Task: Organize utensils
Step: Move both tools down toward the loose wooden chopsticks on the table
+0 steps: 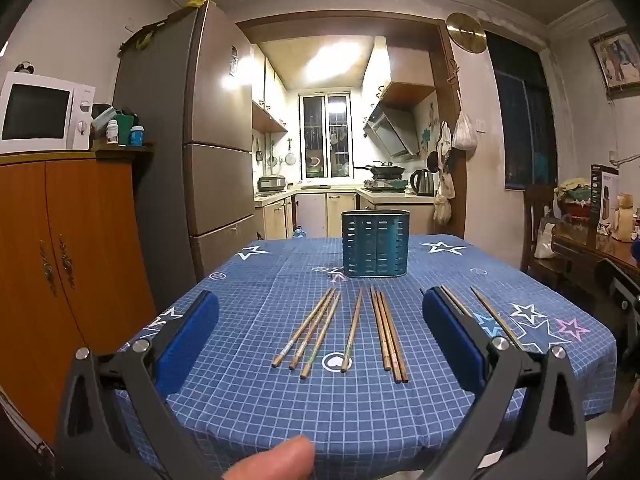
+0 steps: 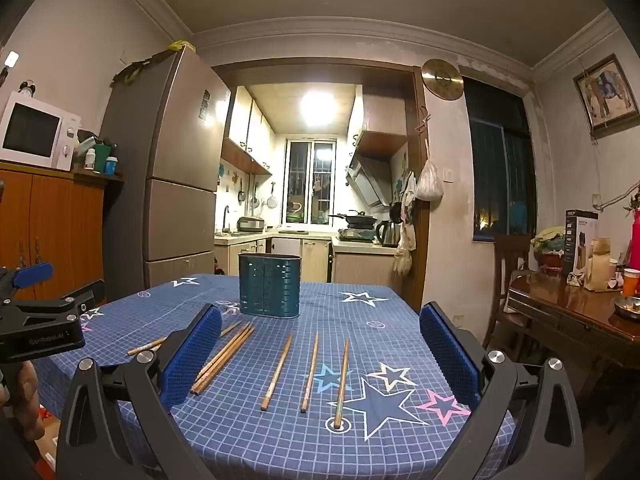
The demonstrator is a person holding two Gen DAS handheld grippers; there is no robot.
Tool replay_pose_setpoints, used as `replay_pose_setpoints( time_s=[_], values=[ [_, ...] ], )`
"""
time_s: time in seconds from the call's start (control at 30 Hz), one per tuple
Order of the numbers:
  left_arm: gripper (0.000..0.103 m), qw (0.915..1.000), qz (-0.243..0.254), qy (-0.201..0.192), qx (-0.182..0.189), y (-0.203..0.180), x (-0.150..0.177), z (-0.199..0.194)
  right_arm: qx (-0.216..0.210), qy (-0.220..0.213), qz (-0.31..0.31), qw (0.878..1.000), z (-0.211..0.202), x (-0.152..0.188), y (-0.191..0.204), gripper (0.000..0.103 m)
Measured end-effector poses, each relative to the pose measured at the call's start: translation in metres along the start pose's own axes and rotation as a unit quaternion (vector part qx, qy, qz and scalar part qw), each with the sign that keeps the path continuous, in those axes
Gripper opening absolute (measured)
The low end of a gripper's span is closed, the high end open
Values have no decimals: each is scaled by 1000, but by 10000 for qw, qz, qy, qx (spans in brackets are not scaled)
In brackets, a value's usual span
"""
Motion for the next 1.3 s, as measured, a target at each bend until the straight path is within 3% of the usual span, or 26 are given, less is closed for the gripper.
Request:
replay_pose_setpoints(
  time_s=[0.2, 0.33, 0.43, 0.67, 0.9, 1.0, 1.07, 1.23, 1.3],
  values=[
    [98, 10000, 28, -16, 57, -4, 1, -1, -6, -5, 3, 10000, 2, -1, -2, 99],
    [98, 9996, -85, -255, 51, 1, 4, -4, 7, -62, -99, 9999, -1, -1, 6, 99],
    [98, 9995, 138, -181, -202, 6, 3, -2, -1, -153, -110, 9998, -2, -3, 4, 99],
    [98, 9983, -21, -57, -578, 59, -5, 14, -5, -191, -207, 9996, 0, -3, 1, 99],
    [98, 9961, -169, 378, -773, 117, 11, 45, -153, -54, -141, 9998, 11, 3, -3, 99],
    [98, 9955, 101, 731, -589, 121, 33, 66, -162, 82, -224, 9996, 20, 10, 0, 99],
    [98, 9937, 203, 1081, -206, 111, 51, 81, -203, 174, -248, 9993, 27, 14, 3, 99],
    [76, 9809, 429, 1772, 680, 84, 90, 106, -544, 491, -280, 9969, 44, 32, 20, 97],
    [62, 9765, 473, 1935, 825, 82, 97, 115, -665, 592, -313, 9955, 50, 39, 28, 95]
  ],
)
Point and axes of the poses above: each gripper's, at about its wrist camera, not at the fingertips, and z roughly the way its jaws point, y to its left, x to its underside, the point moved 10 cm from there along z, roughly the way its jaws point, and after that the axes turned 3 degrees about -y, right-handed, at the moved point
